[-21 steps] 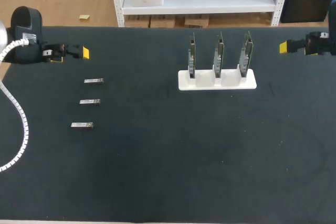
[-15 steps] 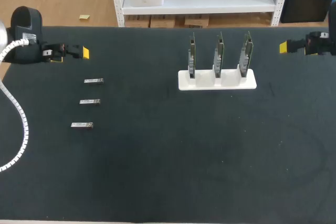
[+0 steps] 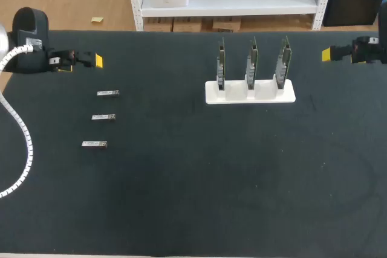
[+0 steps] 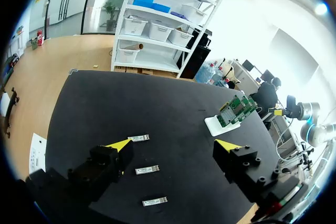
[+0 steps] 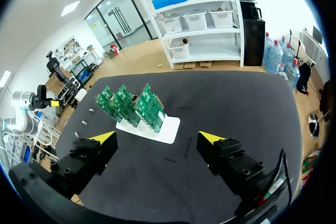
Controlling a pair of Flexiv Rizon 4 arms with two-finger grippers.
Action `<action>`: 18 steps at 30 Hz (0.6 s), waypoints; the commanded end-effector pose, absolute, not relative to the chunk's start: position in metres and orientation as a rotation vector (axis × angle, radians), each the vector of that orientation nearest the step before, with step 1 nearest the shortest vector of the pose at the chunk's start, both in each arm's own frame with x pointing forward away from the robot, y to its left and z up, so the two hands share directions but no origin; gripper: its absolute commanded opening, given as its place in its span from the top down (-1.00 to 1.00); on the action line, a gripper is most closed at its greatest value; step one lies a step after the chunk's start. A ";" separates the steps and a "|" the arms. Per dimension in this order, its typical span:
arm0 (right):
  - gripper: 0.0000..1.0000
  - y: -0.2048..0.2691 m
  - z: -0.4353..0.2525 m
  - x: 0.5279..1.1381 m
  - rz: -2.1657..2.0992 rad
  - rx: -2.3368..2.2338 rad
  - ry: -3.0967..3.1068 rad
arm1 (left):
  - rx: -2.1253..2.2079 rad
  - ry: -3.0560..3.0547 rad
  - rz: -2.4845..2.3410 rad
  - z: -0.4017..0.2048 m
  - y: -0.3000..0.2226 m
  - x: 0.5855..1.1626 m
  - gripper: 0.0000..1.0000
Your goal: Pick up the optical module with the left hand, and insert it into the network port with the right hand.
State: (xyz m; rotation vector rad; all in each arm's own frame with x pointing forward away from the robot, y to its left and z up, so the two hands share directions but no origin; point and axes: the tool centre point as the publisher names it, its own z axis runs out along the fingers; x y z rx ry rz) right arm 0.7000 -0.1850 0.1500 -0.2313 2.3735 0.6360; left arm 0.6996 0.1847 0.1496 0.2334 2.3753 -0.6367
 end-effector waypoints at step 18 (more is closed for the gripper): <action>-1.00 -0.185 0.150 0.700 0.636 -0.231 2.374 | 1.011 2.392 -0.434 0.153 0.201 0.758 -1.00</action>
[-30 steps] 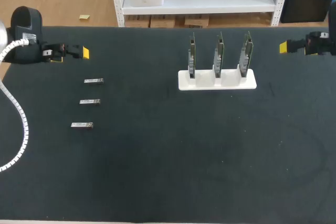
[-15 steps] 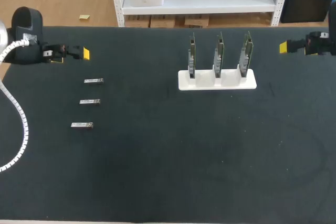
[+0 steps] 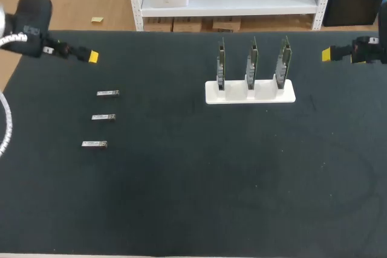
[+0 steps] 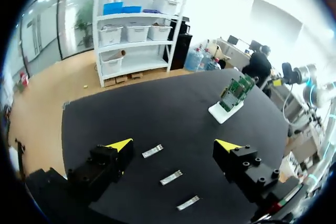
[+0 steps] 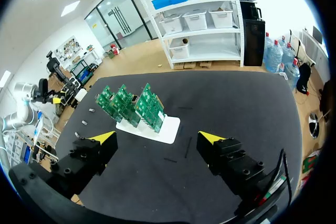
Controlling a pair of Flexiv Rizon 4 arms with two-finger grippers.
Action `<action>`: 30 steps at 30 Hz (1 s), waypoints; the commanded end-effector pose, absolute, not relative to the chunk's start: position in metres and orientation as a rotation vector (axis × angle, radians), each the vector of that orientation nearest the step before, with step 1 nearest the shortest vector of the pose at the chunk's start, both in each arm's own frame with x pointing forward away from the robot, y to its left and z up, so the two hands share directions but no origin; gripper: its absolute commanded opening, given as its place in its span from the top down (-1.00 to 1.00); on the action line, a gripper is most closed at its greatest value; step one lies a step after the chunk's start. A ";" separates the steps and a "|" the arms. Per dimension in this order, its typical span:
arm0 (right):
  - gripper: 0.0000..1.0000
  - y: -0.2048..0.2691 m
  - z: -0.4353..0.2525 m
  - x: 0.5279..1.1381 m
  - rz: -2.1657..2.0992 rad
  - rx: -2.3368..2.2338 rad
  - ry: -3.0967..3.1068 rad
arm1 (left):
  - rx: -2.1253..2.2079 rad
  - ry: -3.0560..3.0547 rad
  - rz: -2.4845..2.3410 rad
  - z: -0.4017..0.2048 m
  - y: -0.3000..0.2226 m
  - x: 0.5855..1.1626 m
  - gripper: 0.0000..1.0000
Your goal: Pick up the optical module with the left hand, and insert it into the network port with the right hand.
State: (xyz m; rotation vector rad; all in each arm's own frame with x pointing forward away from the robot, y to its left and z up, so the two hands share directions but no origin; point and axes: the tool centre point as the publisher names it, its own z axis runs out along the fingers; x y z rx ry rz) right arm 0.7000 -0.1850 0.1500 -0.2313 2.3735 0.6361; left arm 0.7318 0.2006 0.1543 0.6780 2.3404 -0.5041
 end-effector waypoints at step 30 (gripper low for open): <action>-1.00 -0.185 0.150 0.700 0.636 -0.231 2.374 | 2.231 2.098 0.165 0.048 0.202 0.786 -1.00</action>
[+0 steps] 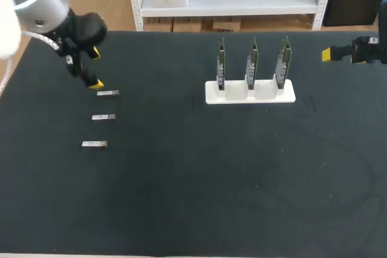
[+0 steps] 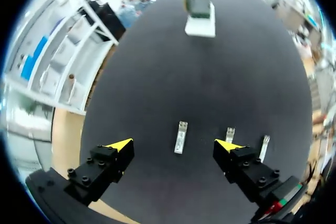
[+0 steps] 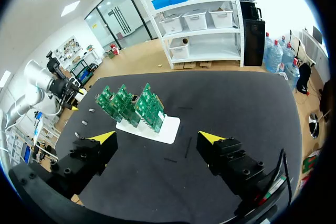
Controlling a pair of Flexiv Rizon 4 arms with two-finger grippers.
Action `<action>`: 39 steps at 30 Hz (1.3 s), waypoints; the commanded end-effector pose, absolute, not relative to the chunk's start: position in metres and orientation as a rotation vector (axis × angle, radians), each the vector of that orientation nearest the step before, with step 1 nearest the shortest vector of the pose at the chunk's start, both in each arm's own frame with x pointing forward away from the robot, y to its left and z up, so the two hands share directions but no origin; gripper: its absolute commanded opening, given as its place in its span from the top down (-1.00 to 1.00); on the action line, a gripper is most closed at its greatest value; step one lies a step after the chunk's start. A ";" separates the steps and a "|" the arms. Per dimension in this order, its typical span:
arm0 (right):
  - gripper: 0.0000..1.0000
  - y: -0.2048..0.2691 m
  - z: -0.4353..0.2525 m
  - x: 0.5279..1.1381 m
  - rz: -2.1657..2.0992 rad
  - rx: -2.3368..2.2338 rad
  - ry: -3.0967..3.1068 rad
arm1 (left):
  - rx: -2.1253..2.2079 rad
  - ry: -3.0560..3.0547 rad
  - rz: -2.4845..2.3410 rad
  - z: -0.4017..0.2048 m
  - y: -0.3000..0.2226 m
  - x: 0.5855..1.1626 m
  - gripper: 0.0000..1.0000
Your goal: Pick up the optical module with the left hand, and insert it into the network port with the right hand.
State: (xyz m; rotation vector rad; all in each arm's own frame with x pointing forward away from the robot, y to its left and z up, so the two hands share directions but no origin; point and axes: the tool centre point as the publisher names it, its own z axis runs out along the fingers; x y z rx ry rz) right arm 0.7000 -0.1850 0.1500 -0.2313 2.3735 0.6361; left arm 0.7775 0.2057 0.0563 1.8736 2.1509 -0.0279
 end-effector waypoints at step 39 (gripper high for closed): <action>-1.00 -0.185 0.150 0.700 0.636 -0.231 2.374 | 2.111 2.321 -0.028 -0.007 0.218 0.776 -1.00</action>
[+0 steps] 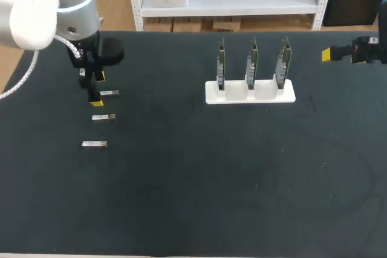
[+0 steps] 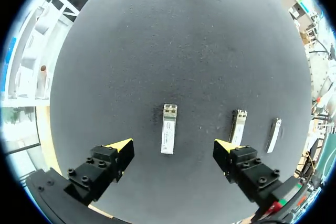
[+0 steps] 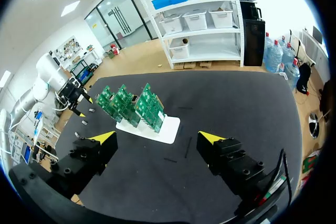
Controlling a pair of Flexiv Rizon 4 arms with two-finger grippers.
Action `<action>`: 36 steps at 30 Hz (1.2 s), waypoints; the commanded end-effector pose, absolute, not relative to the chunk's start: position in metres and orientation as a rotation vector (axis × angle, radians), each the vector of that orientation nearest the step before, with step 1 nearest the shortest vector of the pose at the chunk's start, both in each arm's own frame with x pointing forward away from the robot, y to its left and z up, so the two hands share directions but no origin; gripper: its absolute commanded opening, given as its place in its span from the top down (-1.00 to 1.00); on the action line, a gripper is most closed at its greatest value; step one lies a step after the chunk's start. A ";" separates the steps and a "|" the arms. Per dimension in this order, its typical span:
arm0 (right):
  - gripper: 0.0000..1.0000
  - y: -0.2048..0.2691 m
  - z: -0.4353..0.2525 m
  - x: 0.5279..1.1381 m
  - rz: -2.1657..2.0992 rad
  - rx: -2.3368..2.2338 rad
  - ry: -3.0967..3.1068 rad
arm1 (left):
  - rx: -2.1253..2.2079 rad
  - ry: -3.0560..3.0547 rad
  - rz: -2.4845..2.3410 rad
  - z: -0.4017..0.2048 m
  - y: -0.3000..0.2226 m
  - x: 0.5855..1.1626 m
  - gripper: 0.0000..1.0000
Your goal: Pick up the optical module with the left hand, and insert it into the network port with the right hand.
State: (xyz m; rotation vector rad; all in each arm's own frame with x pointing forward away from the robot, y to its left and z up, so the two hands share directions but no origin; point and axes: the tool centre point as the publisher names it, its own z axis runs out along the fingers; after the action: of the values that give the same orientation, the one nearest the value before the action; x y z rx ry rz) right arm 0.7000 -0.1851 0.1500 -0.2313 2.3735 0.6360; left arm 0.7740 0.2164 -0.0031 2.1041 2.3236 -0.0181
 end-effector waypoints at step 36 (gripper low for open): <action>-1.00 -0.185 0.150 0.700 0.636 -0.231 2.374 | 2.080 2.363 -0.081 -0.020 0.221 0.779 1.00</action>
State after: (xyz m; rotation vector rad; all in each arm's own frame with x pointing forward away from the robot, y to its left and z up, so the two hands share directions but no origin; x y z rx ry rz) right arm 0.7000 -0.1850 0.1500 -0.2313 2.3735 0.6360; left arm 0.7763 0.2207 -0.0190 2.0772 2.3601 -0.0755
